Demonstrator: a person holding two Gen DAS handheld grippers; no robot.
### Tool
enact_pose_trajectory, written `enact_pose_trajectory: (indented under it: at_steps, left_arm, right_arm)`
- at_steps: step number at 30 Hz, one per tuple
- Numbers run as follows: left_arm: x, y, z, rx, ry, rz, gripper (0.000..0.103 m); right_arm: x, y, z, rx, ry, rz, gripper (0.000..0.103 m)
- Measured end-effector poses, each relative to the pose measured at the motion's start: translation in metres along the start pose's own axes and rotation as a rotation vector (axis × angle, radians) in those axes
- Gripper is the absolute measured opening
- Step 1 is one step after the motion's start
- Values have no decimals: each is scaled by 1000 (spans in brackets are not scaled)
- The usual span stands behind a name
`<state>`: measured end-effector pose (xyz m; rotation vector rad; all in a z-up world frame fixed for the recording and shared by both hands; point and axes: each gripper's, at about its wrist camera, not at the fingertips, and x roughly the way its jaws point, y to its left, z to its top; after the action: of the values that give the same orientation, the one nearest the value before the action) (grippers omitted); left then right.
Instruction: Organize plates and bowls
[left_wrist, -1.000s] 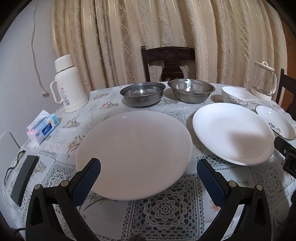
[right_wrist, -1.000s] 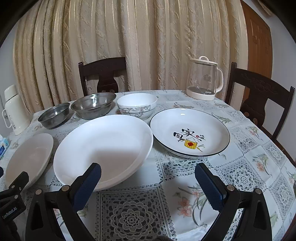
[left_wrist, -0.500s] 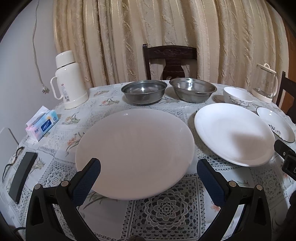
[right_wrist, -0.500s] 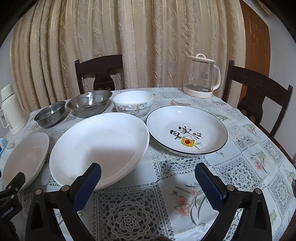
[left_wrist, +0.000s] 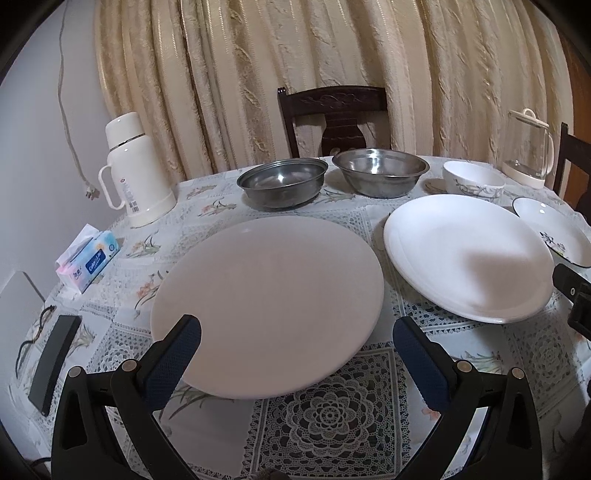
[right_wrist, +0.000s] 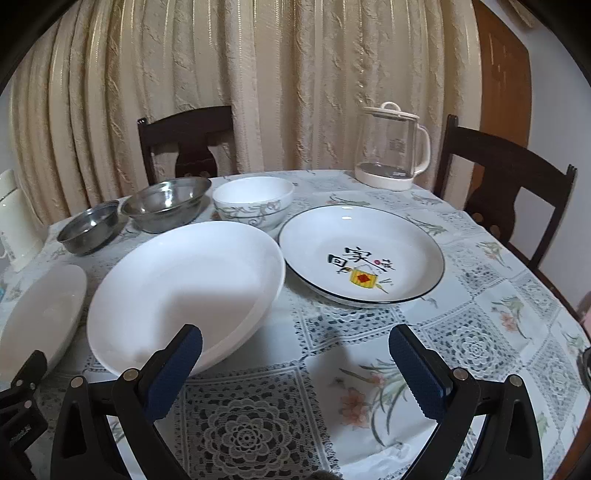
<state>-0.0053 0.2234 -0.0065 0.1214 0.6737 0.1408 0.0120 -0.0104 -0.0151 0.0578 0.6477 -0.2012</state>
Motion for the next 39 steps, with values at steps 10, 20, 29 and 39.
enact_pose_trajectory:
  at_steps: [10,20,29,39]
  left_arm:
    - [3,-6,0,10,41,-38,103]
    - [-16,-10,11,34,7,-58,103]
    - [-21,-9,11,39,5,-62,103]
    - [-26,2,10,26,6,-63,103]
  right_arm:
    - [-1,1,1,-32,41,-89,103]
    - [-15,3,7,-45,40,-138,103]
    - [-24,9,10,-63,35,-168,103]
    - [-30,21,10,-80,32,-132,103]
